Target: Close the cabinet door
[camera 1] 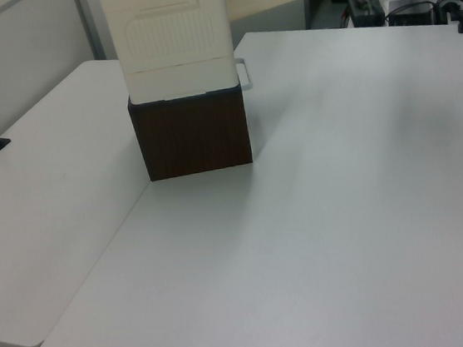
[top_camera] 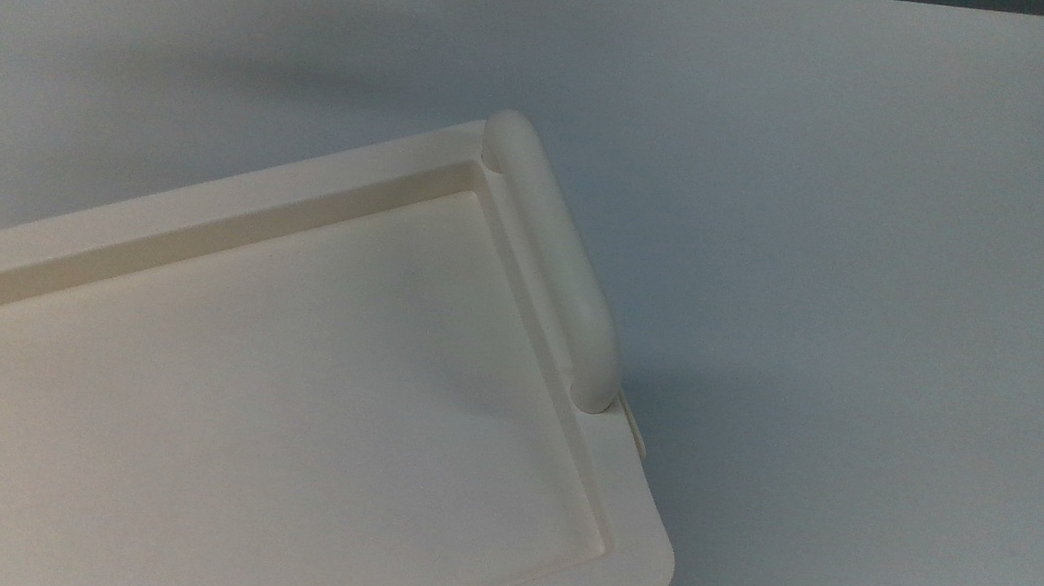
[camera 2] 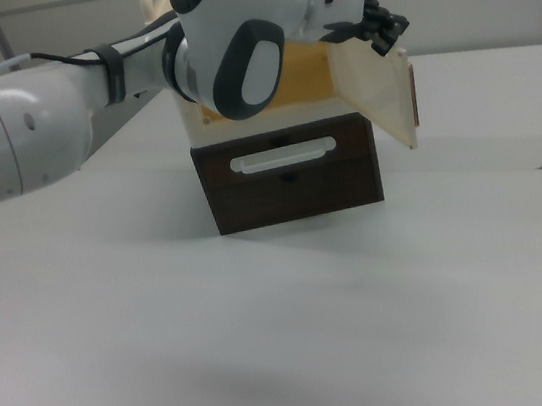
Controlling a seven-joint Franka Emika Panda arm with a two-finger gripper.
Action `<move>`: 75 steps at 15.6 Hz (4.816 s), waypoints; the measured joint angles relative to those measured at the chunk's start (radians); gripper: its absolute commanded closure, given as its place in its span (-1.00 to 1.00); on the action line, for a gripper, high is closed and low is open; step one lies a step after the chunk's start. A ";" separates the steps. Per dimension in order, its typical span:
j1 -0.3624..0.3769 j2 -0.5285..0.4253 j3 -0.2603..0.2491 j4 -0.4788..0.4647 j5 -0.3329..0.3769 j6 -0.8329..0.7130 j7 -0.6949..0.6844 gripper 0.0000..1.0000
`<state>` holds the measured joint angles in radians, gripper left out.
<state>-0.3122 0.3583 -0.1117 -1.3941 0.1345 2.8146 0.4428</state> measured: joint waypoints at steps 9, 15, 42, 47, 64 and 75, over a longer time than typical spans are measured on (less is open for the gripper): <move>0.003 -0.052 0.004 -0.036 0.000 -0.135 0.000 1.00; 0.008 -0.058 0.062 -0.038 0.000 -0.306 -0.009 1.00; 0.066 0.006 0.314 -0.051 0.088 -0.136 0.021 1.00; 0.067 0.007 0.314 -0.051 0.088 -0.133 0.021 1.00; 0.110 -0.294 0.234 -0.091 -0.030 -1.196 -0.307 -1.00; 0.387 -0.352 0.038 -0.119 -0.116 -1.285 -0.417 -1.00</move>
<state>0.0752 0.0064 -0.0734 -1.5128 0.0181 1.5291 0.0256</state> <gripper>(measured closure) 0.000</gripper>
